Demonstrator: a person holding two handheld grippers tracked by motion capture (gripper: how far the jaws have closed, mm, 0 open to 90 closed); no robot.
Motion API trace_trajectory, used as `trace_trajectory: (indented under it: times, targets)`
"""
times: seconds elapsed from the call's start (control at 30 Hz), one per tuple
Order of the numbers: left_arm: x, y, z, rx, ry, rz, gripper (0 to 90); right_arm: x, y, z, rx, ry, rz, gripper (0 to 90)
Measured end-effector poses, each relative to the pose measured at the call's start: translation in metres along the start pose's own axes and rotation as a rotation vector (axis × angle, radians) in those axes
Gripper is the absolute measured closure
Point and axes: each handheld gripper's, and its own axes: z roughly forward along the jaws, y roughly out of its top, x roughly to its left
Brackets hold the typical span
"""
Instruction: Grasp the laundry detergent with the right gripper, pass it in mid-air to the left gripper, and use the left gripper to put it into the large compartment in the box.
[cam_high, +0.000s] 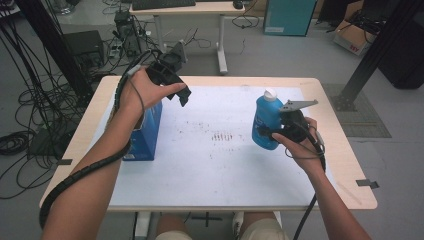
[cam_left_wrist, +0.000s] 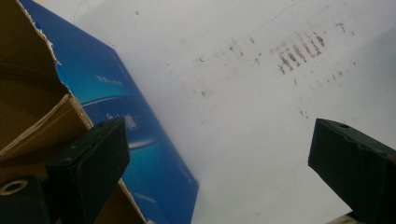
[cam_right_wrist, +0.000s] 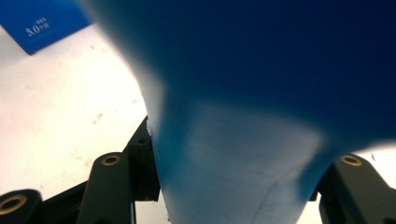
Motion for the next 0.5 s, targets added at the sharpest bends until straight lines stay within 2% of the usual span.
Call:
trace_trajectory:
  times: [0.17,0.2,0.23,0.27,0.33,0.37,0.4,0.47,0.5]
  targets:
    - [-0.004,0.002,-0.017,0.003,0.011,0.09,5.7,0.008,0.029,0.008,0.005,0.015,-0.023,42.1]
    - [-0.004,0.002,-0.017,0.003,0.011,0.09,5.6,0.008,0.029,0.008,0.005,0.015,-0.023,42.1]
    - [-0.005,0.005,-0.023,0.012,0.014,0.143,5.6,0.01,0.037,0.012,0.008,0.021,-0.041,42.1]
    - [-0.005,0.005,-0.023,0.012,0.014,0.143,5.9,0.01,0.037,0.012,0.008,0.021,-0.041,42.1]
    - [-0.006,0.006,-0.026,0.03,0.001,0.172,6.3,0.013,0.047,0.018,0.009,0.036,-0.05,42.2]
    - [-0.008,0.007,-0.028,0.045,0.002,0.209,7.2,0.015,0.054,0.022,0.014,0.056,-0.044,42.3]
    - [-0.008,0.007,-0.028,0.045,0.002,0.209,7.3,0.015,0.054,0.022,0.014,0.056,-0.044,42.3]
    - [-0.008,0.008,-0.031,0.045,-0.007,0.243,7.1,0.02,0.065,0.031,0.012,0.083,-0.046,42.3]
    - [-0.008,0.007,-0.033,0.034,-0.013,0.265,7.1,0.02,0.065,0.031,0.012,0.083,-0.046,42.3]
